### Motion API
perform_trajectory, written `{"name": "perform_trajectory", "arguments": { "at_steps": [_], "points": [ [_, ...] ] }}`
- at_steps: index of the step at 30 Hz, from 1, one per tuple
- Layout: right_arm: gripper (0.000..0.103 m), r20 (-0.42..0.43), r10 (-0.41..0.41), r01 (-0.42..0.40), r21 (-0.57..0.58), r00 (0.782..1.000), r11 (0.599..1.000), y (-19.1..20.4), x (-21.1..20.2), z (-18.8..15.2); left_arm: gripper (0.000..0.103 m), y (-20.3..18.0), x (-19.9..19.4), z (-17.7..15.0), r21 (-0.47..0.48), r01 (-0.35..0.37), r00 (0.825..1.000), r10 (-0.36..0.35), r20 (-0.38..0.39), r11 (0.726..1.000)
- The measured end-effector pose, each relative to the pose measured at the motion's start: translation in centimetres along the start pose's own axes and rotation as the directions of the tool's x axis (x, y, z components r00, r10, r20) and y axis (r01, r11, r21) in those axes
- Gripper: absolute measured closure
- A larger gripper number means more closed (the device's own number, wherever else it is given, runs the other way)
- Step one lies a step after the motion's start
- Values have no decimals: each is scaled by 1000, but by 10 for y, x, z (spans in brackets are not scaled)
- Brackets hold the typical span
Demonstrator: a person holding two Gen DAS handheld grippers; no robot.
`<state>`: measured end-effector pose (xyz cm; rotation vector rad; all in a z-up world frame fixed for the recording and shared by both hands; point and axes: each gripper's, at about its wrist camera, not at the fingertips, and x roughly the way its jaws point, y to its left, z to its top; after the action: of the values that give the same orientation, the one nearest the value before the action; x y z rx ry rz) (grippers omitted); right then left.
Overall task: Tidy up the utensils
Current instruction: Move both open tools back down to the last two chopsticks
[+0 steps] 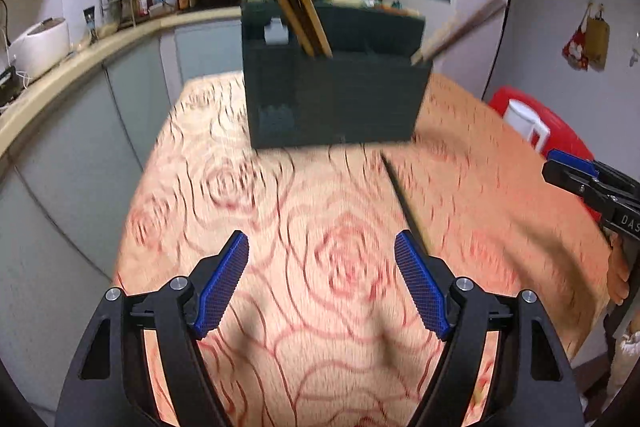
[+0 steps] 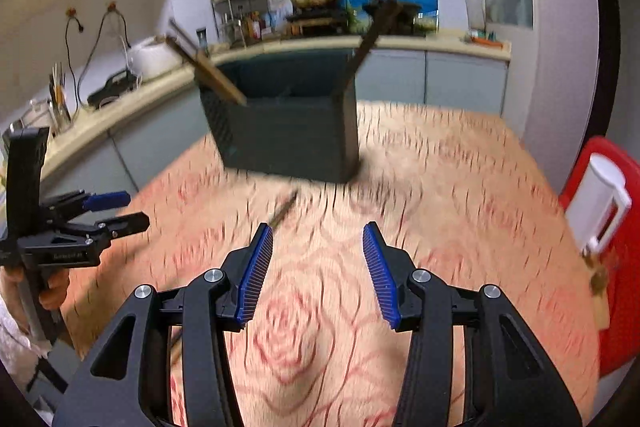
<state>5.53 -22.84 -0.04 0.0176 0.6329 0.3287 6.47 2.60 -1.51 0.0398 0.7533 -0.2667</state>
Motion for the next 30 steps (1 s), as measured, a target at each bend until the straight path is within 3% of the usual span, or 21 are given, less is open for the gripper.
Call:
{"name": "perform_trajectory", "arguments": {
  "at_steps": [7, 15, 30],
  "points": [
    [57, -58, 15, -14, 7, 998, 1000, 10, 4, -33, 30, -24, 3, -40, 74, 46, 997, -41, -67, 996],
    [57, -80, 19, -17, 16, 997, 1000, 9, 5, -40, 30, -51, -5, -60, 151, 136, 988, -123, -95, 979],
    [57, -74, 11, -9, 26, 997, 1000, 4, 3, -39, 30, -70, 5, -72, 225, 127, 985, -97, -141, 966]
  ]
}}
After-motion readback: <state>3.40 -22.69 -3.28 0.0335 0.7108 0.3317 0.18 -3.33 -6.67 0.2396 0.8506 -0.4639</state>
